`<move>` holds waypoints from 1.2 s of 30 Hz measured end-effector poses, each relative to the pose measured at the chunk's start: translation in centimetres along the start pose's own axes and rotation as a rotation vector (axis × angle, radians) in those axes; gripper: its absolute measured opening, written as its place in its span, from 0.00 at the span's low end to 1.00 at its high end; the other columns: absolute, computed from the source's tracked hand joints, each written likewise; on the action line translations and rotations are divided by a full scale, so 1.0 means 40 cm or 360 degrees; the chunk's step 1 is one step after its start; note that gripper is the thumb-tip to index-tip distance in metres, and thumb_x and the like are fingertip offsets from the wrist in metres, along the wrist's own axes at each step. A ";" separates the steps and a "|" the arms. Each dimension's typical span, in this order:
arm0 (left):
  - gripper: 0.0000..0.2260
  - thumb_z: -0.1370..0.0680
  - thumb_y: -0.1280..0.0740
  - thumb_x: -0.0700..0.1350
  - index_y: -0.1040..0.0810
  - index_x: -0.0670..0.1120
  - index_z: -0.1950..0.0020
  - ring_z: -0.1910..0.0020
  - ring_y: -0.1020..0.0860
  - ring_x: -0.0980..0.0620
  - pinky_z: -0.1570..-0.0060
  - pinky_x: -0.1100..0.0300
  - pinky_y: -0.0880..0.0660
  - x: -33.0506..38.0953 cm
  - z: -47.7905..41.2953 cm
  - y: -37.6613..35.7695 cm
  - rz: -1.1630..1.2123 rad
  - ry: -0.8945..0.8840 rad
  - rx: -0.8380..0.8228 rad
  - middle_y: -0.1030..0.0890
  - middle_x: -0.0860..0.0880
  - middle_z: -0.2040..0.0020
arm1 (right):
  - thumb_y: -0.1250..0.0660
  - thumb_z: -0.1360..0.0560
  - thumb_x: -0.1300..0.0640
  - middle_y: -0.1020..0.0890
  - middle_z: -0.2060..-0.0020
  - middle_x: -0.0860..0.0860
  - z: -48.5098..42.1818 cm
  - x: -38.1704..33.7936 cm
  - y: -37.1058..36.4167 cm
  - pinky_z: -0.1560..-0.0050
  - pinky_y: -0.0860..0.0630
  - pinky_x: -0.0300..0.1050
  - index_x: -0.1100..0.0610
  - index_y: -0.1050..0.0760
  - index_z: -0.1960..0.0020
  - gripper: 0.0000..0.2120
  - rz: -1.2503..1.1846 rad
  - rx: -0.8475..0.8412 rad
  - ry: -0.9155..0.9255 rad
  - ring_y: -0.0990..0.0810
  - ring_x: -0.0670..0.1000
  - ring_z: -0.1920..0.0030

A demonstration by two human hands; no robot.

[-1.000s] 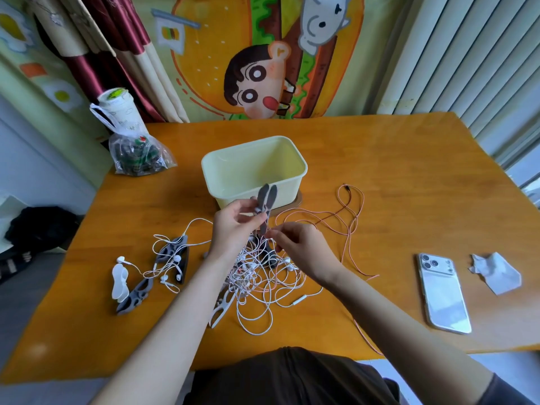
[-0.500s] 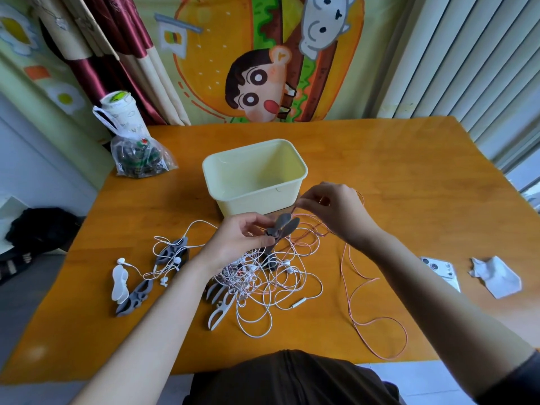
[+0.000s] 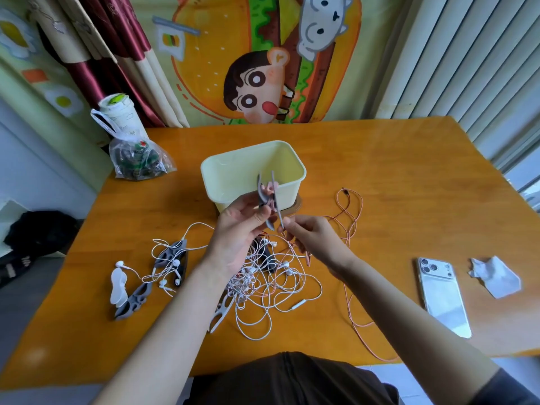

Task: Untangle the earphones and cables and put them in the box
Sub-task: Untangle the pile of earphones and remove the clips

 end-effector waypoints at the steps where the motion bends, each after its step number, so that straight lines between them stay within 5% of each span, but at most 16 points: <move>1: 0.29 0.43 0.18 0.53 0.19 0.47 0.46 0.43 0.20 0.50 0.45 0.56 0.22 -0.003 -0.002 0.003 0.0081 0.0010 0.0027 0.17 0.51 0.43 | 0.40 0.20 0.53 0.25 0.71 0.47 0.002 0.007 -0.011 0.71 0.35 0.34 0.59 0.21 0.58 0.14 -0.0024 -0.0019 -0.0021 0.32 0.43 0.73; 5: 0.17 0.34 0.27 0.47 0.18 0.52 0.45 0.36 0.24 0.48 0.48 0.59 0.22 -0.014 -0.001 0.007 0.0250 0.0071 0.0144 0.21 0.51 0.37 | 0.42 0.19 0.54 0.25 0.70 0.47 0.011 0.012 -0.049 0.71 0.34 0.35 0.53 0.23 0.59 0.14 0.0011 -0.0074 -0.0012 0.31 0.43 0.73; 8: 0.11 0.25 0.34 0.38 0.21 0.49 0.45 0.45 0.21 0.51 0.49 0.59 0.25 -0.018 -0.002 0.041 0.0108 0.0086 0.0369 0.17 0.53 0.48 | 0.42 0.19 0.54 0.25 0.70 0.47 0.017 -0.002 -0.047 0.72 0.36 0.32 0.51 0.23 0.60 0.13 0.0215 0.0002 0.0080 0.31 0.40 0.75; 13: 0.12 0.28 0.27 0.36 0.20 0.51 0.50 0.52 0.19 0.54 0.56 0.68 0.25 0.003 0.009 0.119 -0.0844 -0.0050 0.0629 0.16 0.50 0.49 | 0.42 0.19 0.57 0.25 0.68 0.43 0.032 -0.049 -0.024 0.70 0.33 0.31 0.54 0.21 0.52 0.11 0.0611 -0.0004 0.0283 0.28 0.39 0.71; 21: 0.15 0.31 0.27 0.30 0.20 0.49 0.53 0.66 0.21 0.64 0.65 0.71 0.26 -0.050 0.016 0.070 -0.1063 0.0154 0.0145 0.18 0.51 0.57 | 0.36 0.22 0.56 0.25 0.66 0.39 0.004 -0.105 0.092 0.65 0.32 0.30 0.57 0.20 0.54 0.07 0.0905 0.0191 0.0461 0.26 0.39 0.68; 25: 0.14 0.30 0.28 0.30 0.19 0.48 0.52 0.66 0.22 0.64 0.64 0.70 0.27 -0.050 0.019 0.036 -0.0943 0.0191 -0.0048 0.17 0.54 0.58 | 0.36 0.22 0.55 0.20 0.59 0.46 -0.009 -0.103 0.117 0.62 0.30 0.34 0.55 0.20 0.54 0.07 0.0914 0.0294 0.0490 0.25 0.42 0.63; 29: 0.12 0.30 0.30 0.30 0.20 0.45 0.53 0.62 0.21 0.62 0.60 0.70 0.27 -0.036 0.031 0.002 -0.0647 0.0150 -0.0157 0.16 0.56 0.62 | 0.36 0.22 0.55 0.25 0.68 0.39 -0.009 -0.089 0.122 0.72 0.33 0.33 0.51 0.23 0.57 0.06 0.0735 0.0298 0.0378 0.27 0.42 0.72; 36: 0.21 0.46 0.18 0.55 0.15 0.53 0.56 0.57 0.19 0.58 0.58 0.67 0.24 -0.008 0.019 -0.029 -0.0239 0.0056 -0.0233 0.15 0.53 0.58 | 0.35 0.23 0.53 0.27 0.70 0.46 0.000 -0.060 0.080 0.72 0.36 0.33 0.54 0.25 0.59 0.07 0.0323 0.0268 0.0258 0.32 0.42 0.72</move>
Point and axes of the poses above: each hand's wrist, its own z-axis away from the middle knuckle, its own y-axis out of the back of the hand, x = y × z, the point moved 8 cm from there along -z, towards the middle knuckle
